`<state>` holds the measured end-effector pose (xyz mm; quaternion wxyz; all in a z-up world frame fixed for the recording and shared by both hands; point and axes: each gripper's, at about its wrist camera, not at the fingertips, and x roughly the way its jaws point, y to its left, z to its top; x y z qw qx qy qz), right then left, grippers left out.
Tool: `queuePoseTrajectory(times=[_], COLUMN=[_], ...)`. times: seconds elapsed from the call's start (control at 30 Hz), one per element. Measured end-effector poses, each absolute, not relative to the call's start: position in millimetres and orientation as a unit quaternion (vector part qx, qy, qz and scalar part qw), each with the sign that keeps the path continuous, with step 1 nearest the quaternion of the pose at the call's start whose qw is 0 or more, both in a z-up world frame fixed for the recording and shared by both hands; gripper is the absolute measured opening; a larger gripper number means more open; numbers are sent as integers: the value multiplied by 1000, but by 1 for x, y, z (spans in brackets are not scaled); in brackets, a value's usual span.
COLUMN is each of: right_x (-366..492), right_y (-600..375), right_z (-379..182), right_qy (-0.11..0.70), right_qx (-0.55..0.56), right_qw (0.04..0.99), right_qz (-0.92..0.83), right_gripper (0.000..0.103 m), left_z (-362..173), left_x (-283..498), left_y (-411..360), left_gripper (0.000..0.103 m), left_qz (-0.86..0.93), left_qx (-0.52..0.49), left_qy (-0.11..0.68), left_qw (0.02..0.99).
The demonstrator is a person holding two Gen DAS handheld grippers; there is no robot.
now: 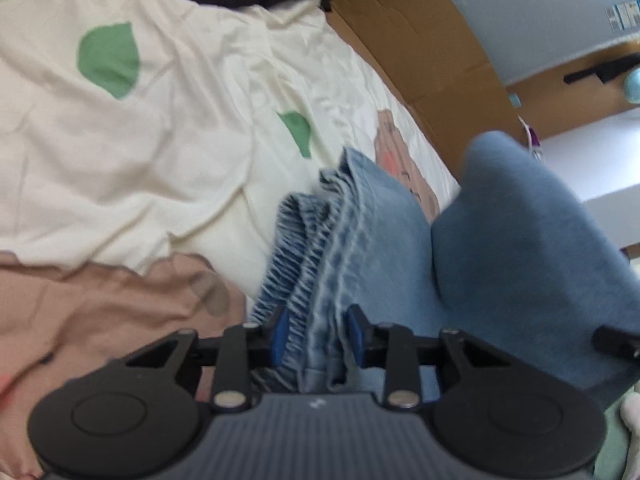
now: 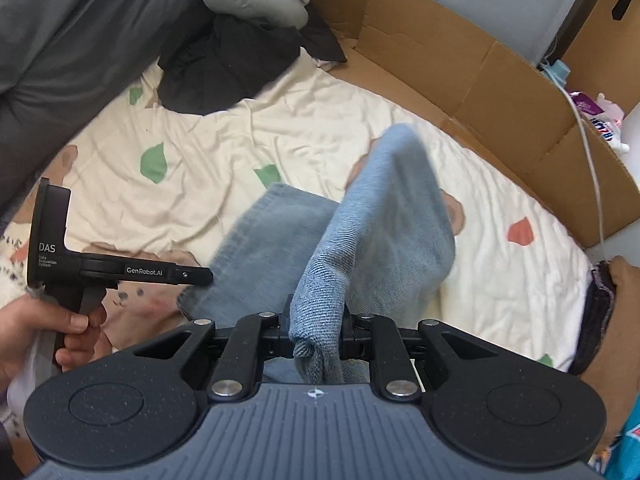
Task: Fold clothes
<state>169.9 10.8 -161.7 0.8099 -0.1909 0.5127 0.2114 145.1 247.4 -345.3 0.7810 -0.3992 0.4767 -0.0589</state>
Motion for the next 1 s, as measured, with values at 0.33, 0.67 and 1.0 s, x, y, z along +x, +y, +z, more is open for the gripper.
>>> queuePoseTrajectory(times=[0.33, 0.67, 1.0], right_x=[155, 120, 88], right_y=[45, 80, 78], right_z=[-179, -212, -261], right_qy=[493, 482, 490], right_qx=[-198, -234, -226], right_qw=[816, 801, 798], right_qz=[227, 268, 267], right_gripper=[16, 15, 20], left_z=[-349, -356, -346], left_x=[137, 134, 129], left_y=[267, 266, 278], left_gripper=[33, 29, 30], left_qz=[-52, -59, -77], left_qx=[-437, -450, -488], left_qy=[465, 472, 445], left_qw=[768, 756, 747])
